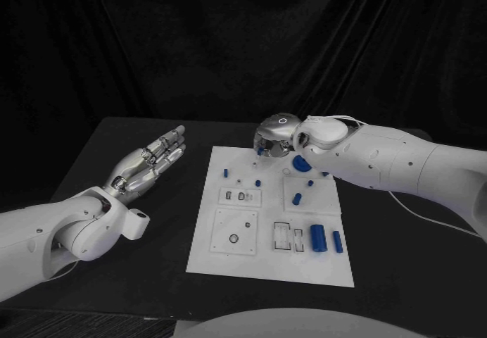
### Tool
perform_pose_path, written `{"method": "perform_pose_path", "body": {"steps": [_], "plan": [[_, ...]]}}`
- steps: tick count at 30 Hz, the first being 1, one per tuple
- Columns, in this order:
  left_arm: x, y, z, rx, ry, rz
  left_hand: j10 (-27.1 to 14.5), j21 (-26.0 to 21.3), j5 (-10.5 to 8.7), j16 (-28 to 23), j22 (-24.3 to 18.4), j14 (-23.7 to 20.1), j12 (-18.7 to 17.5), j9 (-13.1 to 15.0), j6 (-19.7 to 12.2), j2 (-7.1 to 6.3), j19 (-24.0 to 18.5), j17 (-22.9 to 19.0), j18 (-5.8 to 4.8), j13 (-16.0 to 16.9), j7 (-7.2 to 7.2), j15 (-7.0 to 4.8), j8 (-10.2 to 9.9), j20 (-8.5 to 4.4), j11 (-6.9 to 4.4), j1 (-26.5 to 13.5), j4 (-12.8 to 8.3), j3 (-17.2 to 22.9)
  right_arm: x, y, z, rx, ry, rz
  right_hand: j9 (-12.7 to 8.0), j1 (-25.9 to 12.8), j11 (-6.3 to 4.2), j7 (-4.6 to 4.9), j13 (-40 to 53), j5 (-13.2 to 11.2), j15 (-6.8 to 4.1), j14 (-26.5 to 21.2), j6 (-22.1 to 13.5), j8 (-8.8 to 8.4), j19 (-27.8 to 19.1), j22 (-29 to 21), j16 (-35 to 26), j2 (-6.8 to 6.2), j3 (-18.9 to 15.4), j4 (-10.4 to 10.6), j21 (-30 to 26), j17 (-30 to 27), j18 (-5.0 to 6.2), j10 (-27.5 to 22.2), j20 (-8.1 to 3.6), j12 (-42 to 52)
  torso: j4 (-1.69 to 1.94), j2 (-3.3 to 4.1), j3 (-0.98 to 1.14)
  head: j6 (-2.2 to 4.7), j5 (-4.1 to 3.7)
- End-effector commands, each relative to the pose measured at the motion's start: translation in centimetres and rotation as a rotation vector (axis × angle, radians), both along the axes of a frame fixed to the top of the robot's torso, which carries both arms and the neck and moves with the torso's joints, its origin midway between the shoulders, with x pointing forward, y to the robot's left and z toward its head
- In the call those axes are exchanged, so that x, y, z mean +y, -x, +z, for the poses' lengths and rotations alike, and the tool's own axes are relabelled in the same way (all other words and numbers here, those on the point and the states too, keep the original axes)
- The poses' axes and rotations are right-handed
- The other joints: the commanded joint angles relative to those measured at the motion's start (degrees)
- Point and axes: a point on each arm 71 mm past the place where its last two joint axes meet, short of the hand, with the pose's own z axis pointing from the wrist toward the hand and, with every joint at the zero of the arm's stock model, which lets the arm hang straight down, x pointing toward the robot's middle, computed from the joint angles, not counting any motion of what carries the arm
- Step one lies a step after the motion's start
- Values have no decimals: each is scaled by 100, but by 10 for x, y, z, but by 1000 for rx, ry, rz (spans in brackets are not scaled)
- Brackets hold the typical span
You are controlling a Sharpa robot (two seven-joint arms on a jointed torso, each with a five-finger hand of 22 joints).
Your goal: Assemble the parts on the task board
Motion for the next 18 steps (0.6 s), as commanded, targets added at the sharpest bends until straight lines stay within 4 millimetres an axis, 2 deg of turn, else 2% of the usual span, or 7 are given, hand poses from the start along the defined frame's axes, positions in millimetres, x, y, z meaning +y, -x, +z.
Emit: {"method": "perform_pose_path", "body": {"steps": [1, 10, 14, 18], "plan": [[-2, 3, 12, -113, 86, -44, 12, -19, 45, -20, -8, -12, -19, 10, 13, 24, -4, -10, -92, -5, 32, -194, 10, 52, 41, 37, 11, 38, -1, -1, -2, 3, 5, -22, 13, 21, 9, 1, 1, -25, 26, -13, -49, -40, -18, 15, 9, -37, 40, 1, 33, 5, -93, -41, 28, -33, 5, -1, 2, -4, 12], [-1, 4, 11, -98, 85, -52, 14, -19, 100, -20, -8, -12, -10, 8, 9, 49, -4, -10, -106, -4, 52, -153, 8, 79, 77, 49, 9, 50, 2, -1, -5, 8, 6, -23, 19, 36, 26, 9, 0, -9, 35, -12, -76, -64, -22, 51, 18, -63, 91, 20, 51, 25, -98, -72, 35, -37, -3, -17, 3, -67, -9], [-1, 5, 11, -93, 86, -55, 16, -19, 129, -20, -8, -12, -2, 9, 11, 54, -4, -10, -111, -3, 59, -138, 8, 90, 91, 58, 8, 55, 2, -2, -7, 10, 9, -31, 20, 43, 35, 12, 0, -3, 41, -17, -96, -80, -28, 56, 8, -74, 120, 31, 52, 11, -99, -93, 40, -38, 5, -22, 2, -84, -17], [0, 5, 11, -88, 88, -61, 16, -19, 152, -20, -8, -12, -6, 8, 9, 63, -4, -10, -113, -3, 67, -122, 7, 106, 103, 68, 6, 63, 3, -3, -8, 12, 13, -37, 21, 43, 43, 17, 0, -2, 47, -19, -117, -97, -32, 69, 10, -85, 149, 51, 58, 18, -100, -114, 46, -38, -6, -17, -4, -71, 11]]}}
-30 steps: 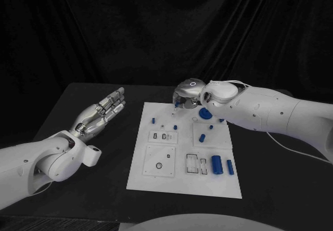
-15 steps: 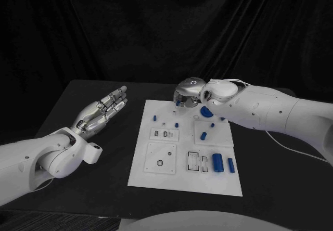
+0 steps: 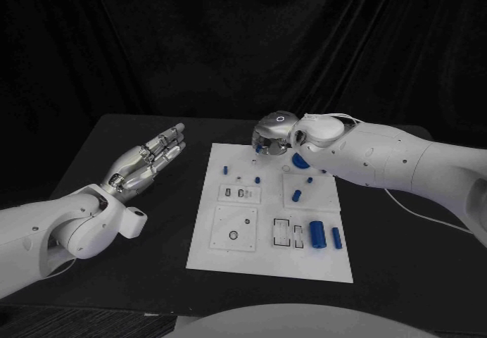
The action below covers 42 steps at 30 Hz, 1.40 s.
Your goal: Assemble the parts on the task board
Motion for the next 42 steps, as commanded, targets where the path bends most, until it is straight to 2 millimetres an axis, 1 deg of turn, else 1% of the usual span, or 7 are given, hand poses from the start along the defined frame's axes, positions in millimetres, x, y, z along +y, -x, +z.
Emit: {"method": "perform_pose_path", "body": {"steps": [1, 6, 12, 19, 25, 35, 42], "plan": [[-2, 3, 10, -96, 80, -40, 0, -19, 50, -20, -8, -12, -7, 4, -9, 39, 0, -5, -113, -4, 52, -115, 7, 71, 51, 48, -10, 49, -1, -2, -2, 5, 9, -29, 8, 17, 13, -3, 3, -2, 27, 2, -55, -36, -12, 15, 10, -59, 47, 13, 37, -2, -101, -42, 25, -37, -14, 4, -9, 19, 39], [-2, 4, 10, -88, 81, -46, 1, -19, 81, -20, -8, -12, -1, 4, -5, 44, 0, -5, -109, -3, 67, -95, 8, 97, 71, 67, -13, 61, -2, -4, -3, 9, 15, -38, 9, 25, 15, -3, 4, 9, 29, -2, -71, -48, -15, 25, 3, -68, 70, 19, 41, -11, -102, -51, 29, -36, -7, 0, -28, 7, 40], [-2, 4, 10, -83, 81, -50, 2, -19, 122, -20, -8, -12, 2, 4, -5, 49, 0, -5, -102, -3, 80, -77, 8, 123, 94, 88, -13, 74, -3, -5, -5, 16, 23, -49, 11, 37, 13, -2, 4, 19, 32, -9, -95, -68, -23, 35, -4, -86, 107, 31, 45, -18, -101, -78, 33, -37, 3, -8, -8, -16, 44], [-2, 3, 9, -73, 82, -61, 3, -19, 156, -20, -8, -12, 8, 5, 1, 64, 0, -5, -96, -2, 99, -45, 9, 160, 124, 106, -13, 94, -2, -6, -9, 26, 30, -55, 12, 41, 8, -7, 4, 17, 34, -27, -121, -90, -36, 40, -30, -105, 143, 51, 42, -51, -100, -116, 38, -38, 28, -15, -15, -52, 33], [-3, 3, 9, -69, 85, -68, 4, -19, 172, -20, -8, -12, 10, 12, 44, 77, 0, -5, -86, -2, 126, -14, 17, 204, 146, 121, -13, 115, -3, -7, -12, 30, 36, -61, 14, 33, 14, -7, 5, 10, 36, -44, -146, -110, -53, 34, -43, -122, 173, 79, 32, -61, -97, -151, 41, -37, 5, -15, -19, -115, 59], [-3, 1, 8, -64, 85, -76, 5, -19, 179, -20, -8, -12, 13, 17, 81, 84, 0, -5, -74, -1, 160, 17, 24, 245, 172, 128, -11, 135, 1, -4, -14, 44, 39, -49, 17, 37, -6, -16, 12, -13, 34, -62, -167, -126, -67, 39, -61, -137, 203, 100, 30, -82, -95, -148, 43, -23, 11, -20, -13, -173, 81], [-4, 1, 7, -58, 86, -82, 5, -19, 183, -20, -8, -12, 13, 17, 87, 87, 0, -5, -69, -2, 173, 60, 24, 292, 186, 131, -11, 152, 0, -4, -14, 48, 40, -48, 18, 39, -6, -20, 13, -17, 33, -67, -173, -131, -72, 41, -65, -143, 211, 104, 29, -86, -95, -146, 43, -22, -2, -21, -10, -225, 120]]}}
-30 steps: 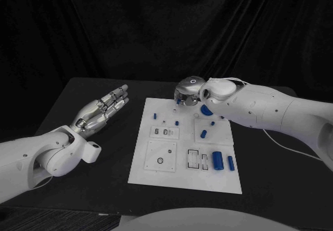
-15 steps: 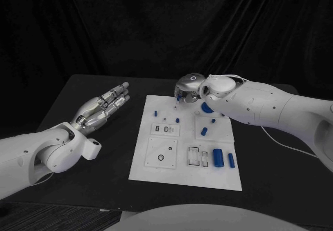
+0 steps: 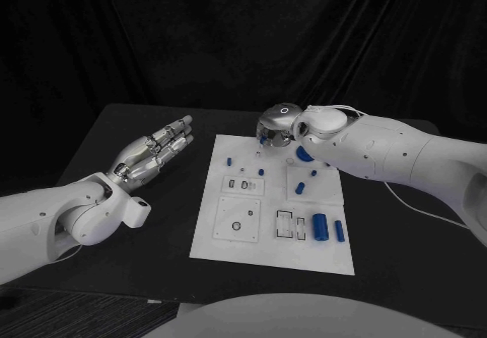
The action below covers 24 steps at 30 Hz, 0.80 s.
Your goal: Assemble the parts on the task board
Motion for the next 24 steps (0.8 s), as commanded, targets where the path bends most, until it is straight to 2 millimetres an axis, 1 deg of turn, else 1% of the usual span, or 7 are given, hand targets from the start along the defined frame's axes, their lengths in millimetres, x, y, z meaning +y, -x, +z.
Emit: {"method": "perform_pose_path", "body": {"steps": [1, 6, 13, 17, 20, 24], "plan": [[-2, 1, 8, -77, 69, -30, -8, -19, 35, -21, -10, 3, 12, 5, 7, -3, -4, -9, -68, -3, 54, 53, 24, 58, 54, 42, 4, 45, -1, 2, -8, 31, 24, -11, 7, 4, -17, 1, 6, 4, 13, -47, -31, -31, -30, 4, -38, -50, 37, 7, 7, -9, -95, -13, 2, -3, -9, -2, 3, -13, 21], [-2, 0, 8, -74, 69, -33, -8, -19, 40, -21, -10, 3, 12, 6, 15, -2, -4, -9, -66, -3, 57, 63, 25, 70, 56, 44, 3, 51, -2, 3, -8, 30, 23, -11, 7, 4, -14, 0, 6, 2, 13, -49, -36, -35, -33, 1, -36, -53, 41, 10, 4, -3, -94, -16, 2, -4, -17, -7, 6, -13, 27], [-3, -1, 7, -69, 68, -39, -8, -19, 63, -21, -10, 3, 13, 7, 25, 3, -4, -9, -62, -3, 67, 90, 27, 102, 64, 54, 0, 71, -1, 4, -8, 35, 23, -9, 4, 6, -9, -4, 6, -6, 15, -61, -77, -62, -46, 6, -45, -74, 67, 29, 1, -11, -94, -32, 3, -7, -14, -9, 5, -13, 21], [-4, -2, 6, -66, 68, -42, -8, -19, 82, -21, -10, 3, 15, 8, 33, 3, -4, -9, -57, -2, 71, 101, 28, 118, 69, 64, -3, 85, -1, 5, -10, 40, 25, -9, 2, -4, -6, -16, 2, -18, 19, -79, -118, -89, -63, 0, -69, -102, 92, 58, -10, -43, -91, -72, 7, -16, -14, -11, 4, -13, 36], [-4, -2, 6, -64, 68, -44, -8, -19, 105, -21, -10, 3, 17, 8, 34, 3, -4, -9, -51, -2, 80, 109, 28, 133, 78, 75, -5, 101, -1, 5, -10, 40, 24, -8, 2, -8, -7, -18, 1, -23, 20, -86, -135, -100, -71, -4, -72, -113, 105, 73, -16, -44, -90, -96, 8, -18, -12, -12, 5, -13, 21], [-4, -3, 5, -59, 67, -48, -8, -19, 143, -21, -10, 3, 14, 9, 41, 3, -4, -9, -39, -3, 101, 124, 28, 162, 94, 98, -12, 128, -1, 5, -11, 40, 24, -9, -4, -8, -6, -60, -2, -33, 22, -106, -224, -144, -94, 2, -86, -160, 158, 120, -25, -55, -87, -214, 12, -20, -12, -19, 1, -13, 25]]}}
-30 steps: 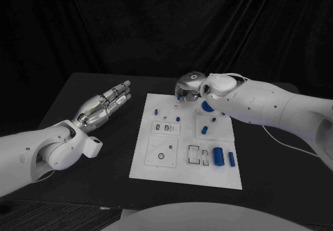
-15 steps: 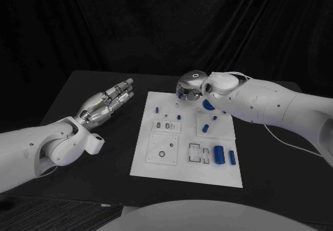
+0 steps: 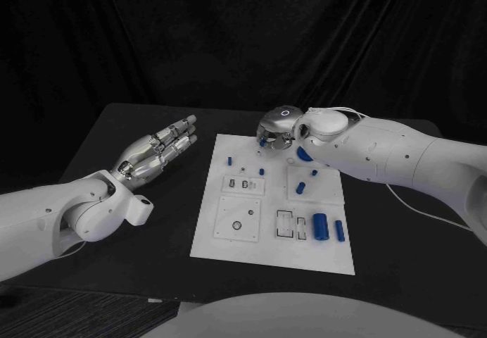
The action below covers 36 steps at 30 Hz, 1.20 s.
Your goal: Assemble the parts on the task board
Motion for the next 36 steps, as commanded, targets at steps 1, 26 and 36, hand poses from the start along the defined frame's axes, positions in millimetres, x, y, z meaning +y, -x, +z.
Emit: {"method": "perform_pose_path", "body": {"steps": [1, 26, 36], "plan": [[-2, 1, 7, -65, 63, -28, -7, -19, 44, -21, -5, -2, 13, 10, -2, 6, 0, -5, -35, -3, 64, 51, 28, 47, 58, 58, 12, 49, -2, 1, -5, 18, 20, -18, -17, -1, 4, -27, -3, -54, 0, -54, -88, -41, -59, -3, -43, -84, 48, 18, -32, -14, -84, -102, 12, -24, 3, -7, -5, 2, -4], [1, -1, 5, -44, 49, -29, -7, -19, 98, -21, -5, -2, 12, 29, 131, 6, 0, -5, 5, -3, 131, 70, 57, 107, 99, 100, 11, 106, -25, 2, 22, -158, -93, -28, -500, 262, -3, -351, 62, -135, 5, -132, -1106, 93, -143, 2, -200, -68, -372, 148, -213, -139, -55, -1274, 23, 235, 7, 2, -4, 39, 2], [4, -2, 3, -33, 38, -24, -4, -19, 147, -21, -5, -2, 39, 39, 210, 2, 0, -5, 39, 2, 161, 69, 78, 141, 123, 141, 0, 148, -65, 15, 59, -161, -186, -107, -552, 289, -282, -188, 2357, -73, -181, -492, -821, 65, -648, -1098, -729, -258, -423, 292, -1357, -470, 126, -475, -54, 3645, -7, -11, -4, 74, -22]]}}
